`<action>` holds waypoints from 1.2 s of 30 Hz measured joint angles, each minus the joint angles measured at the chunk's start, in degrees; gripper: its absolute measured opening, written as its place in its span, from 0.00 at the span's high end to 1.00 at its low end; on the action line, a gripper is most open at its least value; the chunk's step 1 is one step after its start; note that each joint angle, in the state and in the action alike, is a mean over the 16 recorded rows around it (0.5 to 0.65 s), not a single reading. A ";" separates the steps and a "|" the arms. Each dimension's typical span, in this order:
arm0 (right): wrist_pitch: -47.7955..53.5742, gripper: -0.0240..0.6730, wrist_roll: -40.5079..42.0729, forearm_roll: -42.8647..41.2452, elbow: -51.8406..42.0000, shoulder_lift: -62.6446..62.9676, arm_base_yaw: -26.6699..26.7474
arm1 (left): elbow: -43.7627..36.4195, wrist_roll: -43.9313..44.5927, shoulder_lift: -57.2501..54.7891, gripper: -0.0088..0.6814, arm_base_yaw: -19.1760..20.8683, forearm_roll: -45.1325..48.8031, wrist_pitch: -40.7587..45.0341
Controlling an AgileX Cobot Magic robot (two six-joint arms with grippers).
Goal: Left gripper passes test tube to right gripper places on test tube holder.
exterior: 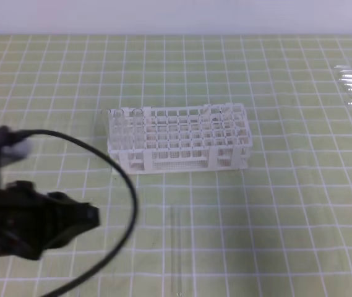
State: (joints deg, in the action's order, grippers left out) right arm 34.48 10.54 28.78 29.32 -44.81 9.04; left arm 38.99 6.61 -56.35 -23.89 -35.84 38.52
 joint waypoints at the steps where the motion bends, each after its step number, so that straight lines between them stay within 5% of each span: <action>1: 0.08 0.97 0.09 -0.07 0.00 -0.03 0.00 | 0.59 -1.23 -1.51 0.99 -1.75 0.84 -0.47; 9: 0.70 0.97 0.53 -0.79 0.00 -0.04 0.00 | 8.81 -11.80 -14.98 0.99 -15.32 10.94 -0.77; 17: 1.40 0.97 0.61 -1.48 0.00 -0.04 0.00 | 20.71 -19.34 -27.21 0.99 -23.83 20.22 6.05; 36: 1.46 0.97 0.61 -1.78 0.00 -0.04 0.00 | 31.19 -18.46 -39.65 0.95 -26.68 22.92 14.55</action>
State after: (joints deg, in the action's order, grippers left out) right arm 35.94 11.14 27.00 29.32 -44.85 9.04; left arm 70.18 -11.85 -96.00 -50.57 -12.92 53.07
